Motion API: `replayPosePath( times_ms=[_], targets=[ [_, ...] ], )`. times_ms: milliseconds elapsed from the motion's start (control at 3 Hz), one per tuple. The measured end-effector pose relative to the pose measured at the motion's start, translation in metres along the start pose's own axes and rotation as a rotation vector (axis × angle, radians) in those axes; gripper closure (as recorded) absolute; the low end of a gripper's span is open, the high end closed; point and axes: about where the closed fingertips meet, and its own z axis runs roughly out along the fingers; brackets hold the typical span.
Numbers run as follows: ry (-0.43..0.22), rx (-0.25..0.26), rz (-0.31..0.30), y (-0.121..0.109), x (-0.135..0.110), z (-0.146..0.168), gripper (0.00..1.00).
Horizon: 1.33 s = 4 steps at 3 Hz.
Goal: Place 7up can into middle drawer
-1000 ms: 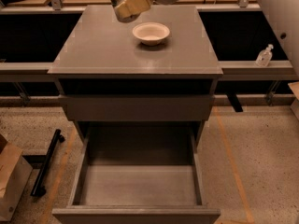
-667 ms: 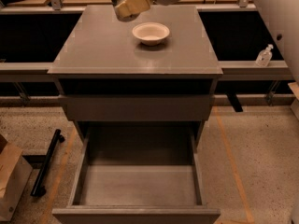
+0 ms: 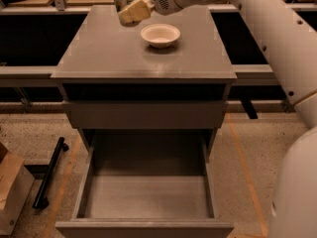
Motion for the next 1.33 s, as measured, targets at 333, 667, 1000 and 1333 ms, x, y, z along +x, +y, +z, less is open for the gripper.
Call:
replayPosePath(
  times_ms=[333, 667, 1000, 1333],
  targets=[
    [-0.019, 0.007, 0.026, -0.008, 0.021, 0.037, 0.83],
    [-0.052, 0.013, 0.045, -0.01, 0.039, 0.077, 0.6],
    [-0.106, 0.022, 0.06, -0.014, 0.046, 0.105, 0.37],
    [-0.109, 0.021, 0.061, -0.013, 0.046, 0.108, 0.13]
  ],
)
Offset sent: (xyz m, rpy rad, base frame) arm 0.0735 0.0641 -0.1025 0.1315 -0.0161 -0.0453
